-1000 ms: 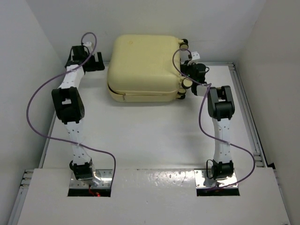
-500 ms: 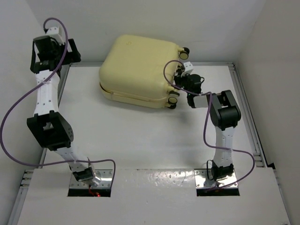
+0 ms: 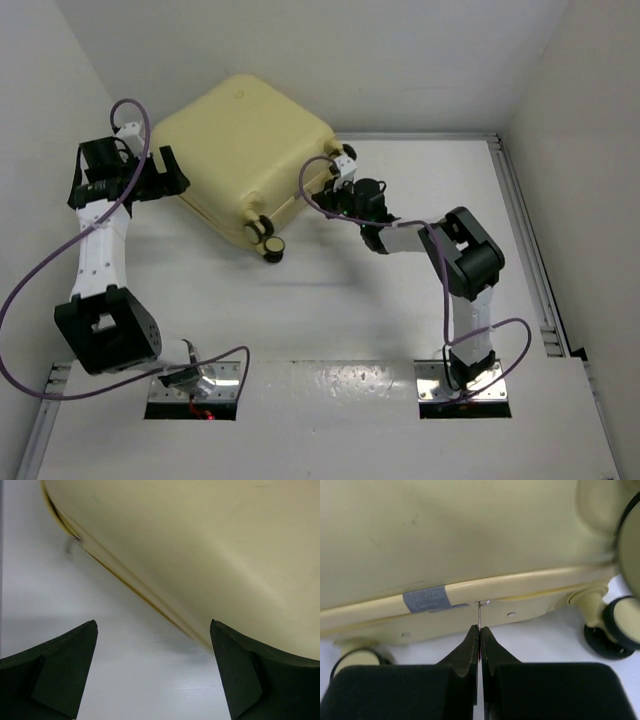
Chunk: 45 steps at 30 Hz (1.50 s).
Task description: Pack the luggage
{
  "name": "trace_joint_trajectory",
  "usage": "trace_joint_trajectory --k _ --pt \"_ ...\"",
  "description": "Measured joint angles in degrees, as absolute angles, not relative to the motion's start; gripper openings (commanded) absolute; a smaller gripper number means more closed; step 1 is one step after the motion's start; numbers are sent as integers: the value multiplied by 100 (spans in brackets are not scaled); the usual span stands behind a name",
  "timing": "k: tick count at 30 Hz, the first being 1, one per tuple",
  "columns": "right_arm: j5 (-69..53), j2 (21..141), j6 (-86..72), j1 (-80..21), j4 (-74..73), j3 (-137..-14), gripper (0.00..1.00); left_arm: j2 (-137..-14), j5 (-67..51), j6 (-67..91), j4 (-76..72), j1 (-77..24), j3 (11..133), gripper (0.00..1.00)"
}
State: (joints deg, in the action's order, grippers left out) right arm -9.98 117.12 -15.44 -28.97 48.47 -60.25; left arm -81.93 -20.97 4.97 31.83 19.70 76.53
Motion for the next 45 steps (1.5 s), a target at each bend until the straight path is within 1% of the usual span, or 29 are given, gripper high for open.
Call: trace_joint_trajectory --k 4,7,11,16,32,36,38,40,43,45 --pt "-1057 11227 -1535 -3092 4823 -5653 0 -7553 -2279 517 3216 1885 7290 99" --pt "-1061 11091 -1538 -3087 4834 -5537 0 -7282 -2381 499 3345 1669 7157 99" --pt "-1041 11091 -1535 -3072 4866 -5485 0 -7098 -2438 449 3559 1299 6862 99" --pt "-1059 11115 -1503 -3074 4897 -5487 0 -7096 -2290 429 3780 1243 6775 99" --pt "-1129 12331 -1391 -3216 5413 -6165 0 -7384 -2008 473 3811 1310 6847 99" --pt "-1094 12429 -1396 -3236 5502 -6239 0 -7389 -1968 473 3806 1310 6853 99" --pt "-1063 12440 -1413 -3240 5529 -6239 4 -7397 -1957 473 3806 1321 6853 99" --pt "-1020 12460 -1433 -3240 5559 -6241 15 -7415 -1942 473 3806 1323 6853 99" --pt "-847 12512 -1409 -3242 5581 -6241 20 -7426 -1922 473 3806 1323 6853 99" --pt "-784 12554 -1404 -3240 5592 -6241 20 -7432 -1922 473 3806 1323 6853 99"
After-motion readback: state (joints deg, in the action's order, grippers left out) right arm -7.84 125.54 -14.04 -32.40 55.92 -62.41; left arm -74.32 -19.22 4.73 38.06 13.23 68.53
